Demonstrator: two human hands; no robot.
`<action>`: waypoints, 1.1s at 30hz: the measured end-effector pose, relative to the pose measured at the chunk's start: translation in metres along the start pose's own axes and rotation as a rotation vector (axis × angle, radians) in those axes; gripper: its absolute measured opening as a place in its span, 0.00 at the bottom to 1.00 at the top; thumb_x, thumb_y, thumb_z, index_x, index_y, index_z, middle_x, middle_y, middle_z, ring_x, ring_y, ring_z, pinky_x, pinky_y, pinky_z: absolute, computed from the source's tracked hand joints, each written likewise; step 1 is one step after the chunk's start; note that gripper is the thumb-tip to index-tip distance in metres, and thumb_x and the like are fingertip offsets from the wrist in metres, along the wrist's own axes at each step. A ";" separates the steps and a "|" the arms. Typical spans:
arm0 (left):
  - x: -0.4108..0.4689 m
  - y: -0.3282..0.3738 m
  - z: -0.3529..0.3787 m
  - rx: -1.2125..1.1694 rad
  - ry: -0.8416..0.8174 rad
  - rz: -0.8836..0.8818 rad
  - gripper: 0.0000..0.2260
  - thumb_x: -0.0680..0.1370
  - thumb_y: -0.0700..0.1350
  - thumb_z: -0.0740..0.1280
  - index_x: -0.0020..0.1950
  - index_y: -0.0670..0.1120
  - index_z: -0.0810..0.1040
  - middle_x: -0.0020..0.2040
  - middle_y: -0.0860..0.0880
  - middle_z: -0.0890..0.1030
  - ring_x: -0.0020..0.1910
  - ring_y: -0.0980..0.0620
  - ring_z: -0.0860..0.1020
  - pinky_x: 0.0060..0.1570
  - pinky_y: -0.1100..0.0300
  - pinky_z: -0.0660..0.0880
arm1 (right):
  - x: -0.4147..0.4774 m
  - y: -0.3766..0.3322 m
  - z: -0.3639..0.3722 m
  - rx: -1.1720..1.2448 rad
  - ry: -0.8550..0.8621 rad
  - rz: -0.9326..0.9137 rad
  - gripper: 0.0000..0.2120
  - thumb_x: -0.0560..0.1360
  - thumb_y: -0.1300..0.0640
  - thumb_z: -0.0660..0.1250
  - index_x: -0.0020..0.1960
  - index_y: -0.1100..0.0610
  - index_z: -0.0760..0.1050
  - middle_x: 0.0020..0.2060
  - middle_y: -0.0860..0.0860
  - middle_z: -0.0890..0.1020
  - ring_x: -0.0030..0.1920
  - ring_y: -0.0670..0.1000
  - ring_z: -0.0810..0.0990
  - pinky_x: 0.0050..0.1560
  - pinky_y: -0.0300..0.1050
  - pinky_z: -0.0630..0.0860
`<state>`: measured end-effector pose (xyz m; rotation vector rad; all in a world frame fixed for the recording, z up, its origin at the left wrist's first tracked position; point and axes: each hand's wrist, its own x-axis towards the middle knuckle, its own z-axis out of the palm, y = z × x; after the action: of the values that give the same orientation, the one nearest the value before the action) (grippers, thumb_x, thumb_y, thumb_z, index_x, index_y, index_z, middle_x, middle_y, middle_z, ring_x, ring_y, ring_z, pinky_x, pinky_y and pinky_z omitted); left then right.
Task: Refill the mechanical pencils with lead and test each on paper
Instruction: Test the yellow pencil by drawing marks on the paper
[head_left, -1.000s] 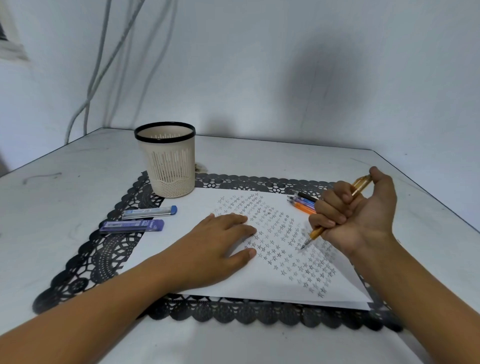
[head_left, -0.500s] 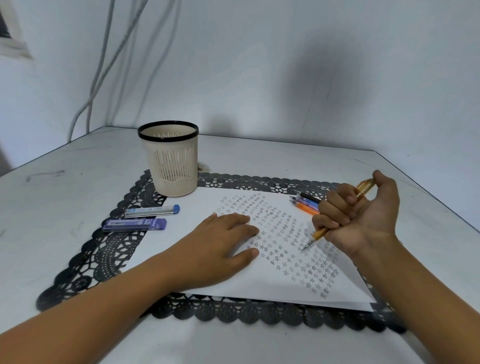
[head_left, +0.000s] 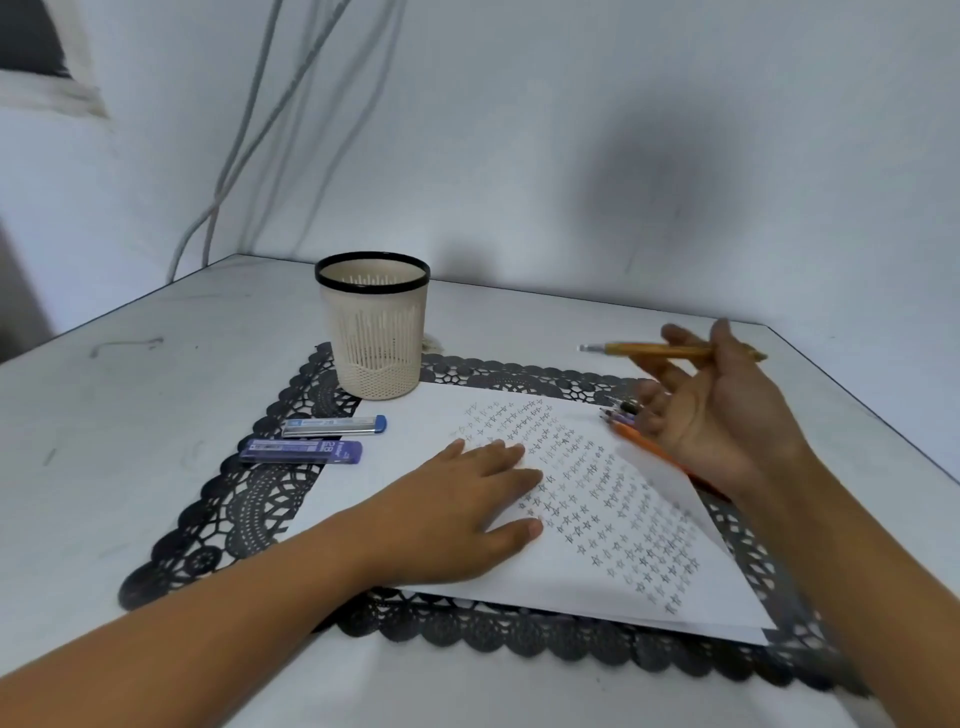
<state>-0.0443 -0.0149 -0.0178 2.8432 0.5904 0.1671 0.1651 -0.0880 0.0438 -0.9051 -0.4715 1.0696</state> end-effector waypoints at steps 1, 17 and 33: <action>0.000 0.000 0.000 0.013 -0.018 0.011 0.25 0.79 0.60 0.51 0.74 0.55 0.55 0.76 0.53 0.52 0.74 0.58 0.48 0.70 0.62 0.39 | 0.002 -0.003 0.003 -0.009 0.013 -0.008 0.18 0.78 0.40 0.52 0.46 0.52 0.72 0.39 0.54 0.78 0.28 0.48 0.74 0.28 0.38 0.67; 0.001 0.004 0.000 0.051 -0.069 0.092 0.25 0.79 0.59 0.50 0.75 0.54 0.53 0.77 0.51 0.50 0.75 0.56 0.48 0.71 0.57 0.39 | 0.076 0.077 0.068 -0.435 -0.141 -0.064 0.08 0.79 0.60 0.60 0.43 0.62 0.73 0.33 0.57 0.79 0.34 0.52 0.80 0.41 0.44 0.81; 0.001 0.003 0.000 0.028 -0.076 0.091 0.25 0.79 0.59 0.51 0.74 0.54 0.53 0.77 0.51 0.51 0.74 0.56 0.49 0.72 0.55 0.40 | 0.079 0.093 0.060 -0.803 -0.175 -0.174 0.04 0.72 0.68 0.65 0.46 0.63 0.73 0.34 0.58 0.79 0.35 0.54 0.78 0.41 0.44 0.80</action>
<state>-0.0420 -0.0171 -0.0171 2.8904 0.4522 0.0661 0.1051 0.0239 -0.0049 -1.4399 -1.1517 0.7952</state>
